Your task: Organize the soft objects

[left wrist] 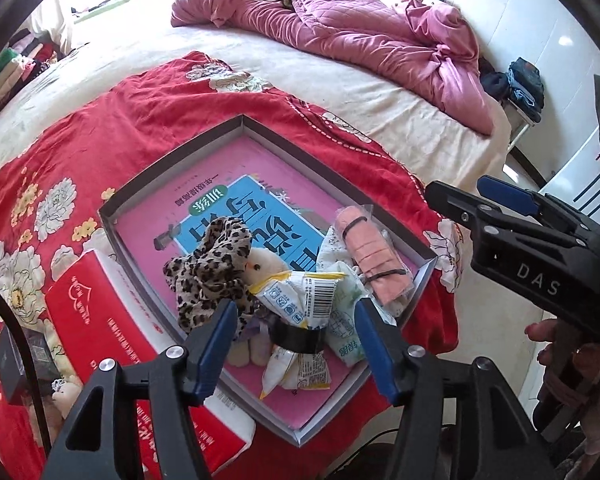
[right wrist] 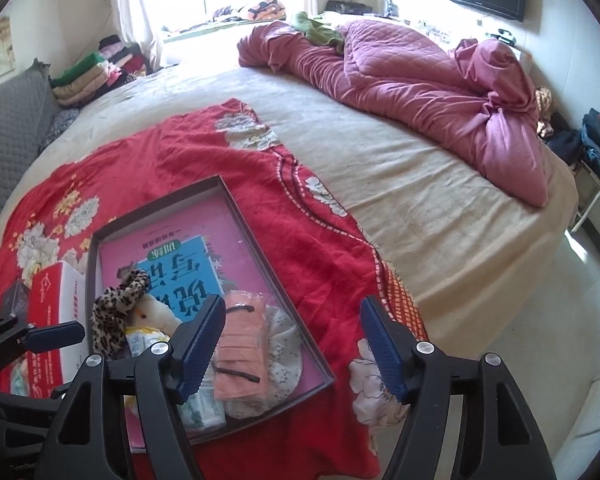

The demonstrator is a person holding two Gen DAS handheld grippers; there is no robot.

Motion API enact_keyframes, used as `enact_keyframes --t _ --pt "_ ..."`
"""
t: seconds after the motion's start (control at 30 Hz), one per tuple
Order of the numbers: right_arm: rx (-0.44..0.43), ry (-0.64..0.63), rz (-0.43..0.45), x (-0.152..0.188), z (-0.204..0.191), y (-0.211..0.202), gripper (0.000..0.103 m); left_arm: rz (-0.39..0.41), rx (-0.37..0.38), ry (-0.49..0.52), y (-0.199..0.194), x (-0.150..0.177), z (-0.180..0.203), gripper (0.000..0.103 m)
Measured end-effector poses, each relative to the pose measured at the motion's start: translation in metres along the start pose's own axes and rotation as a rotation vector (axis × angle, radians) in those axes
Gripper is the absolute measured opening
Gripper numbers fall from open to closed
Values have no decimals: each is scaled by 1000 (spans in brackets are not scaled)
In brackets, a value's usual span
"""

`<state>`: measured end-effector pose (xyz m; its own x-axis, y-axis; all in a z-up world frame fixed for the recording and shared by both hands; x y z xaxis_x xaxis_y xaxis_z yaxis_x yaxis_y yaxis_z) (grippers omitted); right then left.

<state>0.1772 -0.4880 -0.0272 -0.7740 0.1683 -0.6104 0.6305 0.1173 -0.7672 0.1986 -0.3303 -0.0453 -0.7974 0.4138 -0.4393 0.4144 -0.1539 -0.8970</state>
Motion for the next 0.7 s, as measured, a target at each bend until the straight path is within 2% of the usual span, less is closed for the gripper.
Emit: enact_keyframes --t 0.13,0.4,0.43,0.7 --pt "14 -32 -2 -1 -7 -12 73 19 -9 1 -10 -1 -4 61" --pt "37 -18 43 -1 -14 -44 74 71 12 -18 -38 -6 -9 70" --pt "36 -19 49 -2 -16 -49 75 79 12 -19 -43 -6 -9 73" --pt "31 -48 107 -12 -45 -74 75 131 -8 -41 -74 0 -27 81"
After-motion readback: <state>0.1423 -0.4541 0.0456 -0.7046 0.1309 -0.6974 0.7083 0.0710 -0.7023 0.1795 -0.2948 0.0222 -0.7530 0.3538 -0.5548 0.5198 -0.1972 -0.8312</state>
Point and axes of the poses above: each gripper's, at about its wrist camera, not at the fingertips, and y roughly the way its jaws point, z to its right, x to its underside, the point moved 4 cm from there along y, roughly the way its jaws point, and after that the axes turned 12 degrees about -x, right-handed, at the moved point
